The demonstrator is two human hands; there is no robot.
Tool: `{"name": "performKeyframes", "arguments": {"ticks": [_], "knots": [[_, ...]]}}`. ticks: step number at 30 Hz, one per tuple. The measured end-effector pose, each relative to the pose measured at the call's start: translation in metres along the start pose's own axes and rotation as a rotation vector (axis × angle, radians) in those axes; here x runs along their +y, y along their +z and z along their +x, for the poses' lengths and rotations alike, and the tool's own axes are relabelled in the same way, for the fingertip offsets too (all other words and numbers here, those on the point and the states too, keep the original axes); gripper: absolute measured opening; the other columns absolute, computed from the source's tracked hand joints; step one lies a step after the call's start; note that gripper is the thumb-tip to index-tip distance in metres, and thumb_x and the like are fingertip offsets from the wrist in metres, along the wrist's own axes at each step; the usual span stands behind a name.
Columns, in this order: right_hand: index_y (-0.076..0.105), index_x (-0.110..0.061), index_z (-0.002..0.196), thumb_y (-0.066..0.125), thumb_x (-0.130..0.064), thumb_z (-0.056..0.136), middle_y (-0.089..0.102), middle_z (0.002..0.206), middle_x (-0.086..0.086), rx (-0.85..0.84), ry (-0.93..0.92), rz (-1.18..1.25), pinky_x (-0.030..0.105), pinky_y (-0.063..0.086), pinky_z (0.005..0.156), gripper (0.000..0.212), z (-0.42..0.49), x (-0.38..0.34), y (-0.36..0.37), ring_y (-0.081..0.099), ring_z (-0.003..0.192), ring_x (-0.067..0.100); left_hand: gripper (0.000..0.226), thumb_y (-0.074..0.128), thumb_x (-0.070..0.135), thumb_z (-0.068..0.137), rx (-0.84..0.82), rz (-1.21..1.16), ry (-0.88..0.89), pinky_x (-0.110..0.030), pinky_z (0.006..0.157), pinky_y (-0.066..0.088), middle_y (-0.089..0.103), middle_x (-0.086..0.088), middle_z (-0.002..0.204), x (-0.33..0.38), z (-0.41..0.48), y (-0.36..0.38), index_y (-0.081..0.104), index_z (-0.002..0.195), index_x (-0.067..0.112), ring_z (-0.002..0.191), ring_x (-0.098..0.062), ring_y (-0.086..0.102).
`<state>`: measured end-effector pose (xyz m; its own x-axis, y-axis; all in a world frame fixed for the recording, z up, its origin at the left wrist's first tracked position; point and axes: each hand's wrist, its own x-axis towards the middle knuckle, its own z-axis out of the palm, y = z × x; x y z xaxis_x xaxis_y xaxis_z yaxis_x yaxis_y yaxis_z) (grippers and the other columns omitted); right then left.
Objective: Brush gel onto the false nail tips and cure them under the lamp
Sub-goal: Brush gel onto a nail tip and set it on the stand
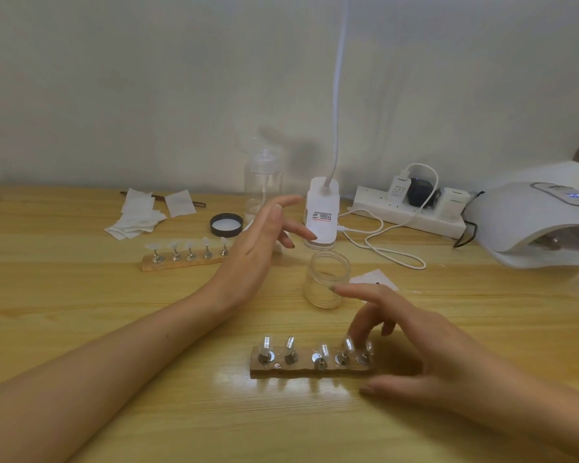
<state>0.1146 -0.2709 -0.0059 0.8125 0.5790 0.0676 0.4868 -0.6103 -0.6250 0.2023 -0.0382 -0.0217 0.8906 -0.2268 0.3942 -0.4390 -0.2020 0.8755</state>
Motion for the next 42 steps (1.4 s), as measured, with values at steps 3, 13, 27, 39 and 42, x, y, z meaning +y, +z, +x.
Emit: {"name": "performKeyframes", "arguments": {"ticks": [3,13,27,39,42], "knots": [[0.027,-0.059,0.141,0.074,-0.034,0.077,0.065,0.102,-0.018,0.084,-0.061,-0.017,0.015,0.041,0.086,0.083,-0.008,-0.009,-0.001,0.063,0.1,0.011,0.053,0.015,0.052,0.099,0.005,0.002,0.004,-0.011,0.071,0.037,0.073,0.016,0.104,0.0,0.0,0.0,0.045,0.14,0.035,0.094,-0.007,0.06],[0.017,-0.062,0.144,0.082,-0.023,0.081,0.065,0.108,-0.015,0.09,-0.029,0.08,0.023,0.05,0.078,0.099,0.004,-0.029,0.017,0.061,0.096,0.016,0.054,0.013,0.049,0.105,0.051,0.013,-0.015,-0.024,0.076,0.038,0.074,0.01,0.106,0.001,-0.001,-0.001,0.044,0.144,0.028,0.097,-0.01,0.061],[0.017,-0.066,0.141,0.071,-0.029,0.09,0.059,0.101,-0.028,0.164,0.007,-0.088,0.017,0.031,0.088,0.082,0.011,-0.038,0.028,0.053,0.103,0.004,0.059,0.016,0.054,0.096,0.055,-0.013,-0.04,-0.022,0.075,0.036,0.075,0.008,0.104,0.005,0.0,0.0,0.046,0.141,0.028,0.097,-0.013,0.059],[0.014,-0.063,0.145,0.08,-0.029,0.08,0.061,0.106,-0.02,0.191,-0.032,-0.096,0.028,0.039,0.1,0.098,-0.007,-0.019,0.01,0.059,0.103,0.011,0.06,0.016,0.054,0.096,0.051,0.004,-0.031,-0.021,0.074,0.037,0.074,0.01,0.105,0.004,0.0,0.001,0.045,0.142,0.028,0.093,-0.004,0.059],[0.02,-0.057,0.148,0.076,-0.029,0.081,0.063,0.1,-0.018,0.228,-0.081,-0.092,0.025,0.042,0.094,0.092,-0.015,-0.016,0.006,0.062,0.097,0.014,0.056,0.014,0.056,0.103,0.051,0.013,-0.012,-0.021,0.074,0.037,0.074,0.012,0.104,0.001,-0.001,-0.001,0.045,0.141,0.031,0.096,-0.007,0.06]]}}
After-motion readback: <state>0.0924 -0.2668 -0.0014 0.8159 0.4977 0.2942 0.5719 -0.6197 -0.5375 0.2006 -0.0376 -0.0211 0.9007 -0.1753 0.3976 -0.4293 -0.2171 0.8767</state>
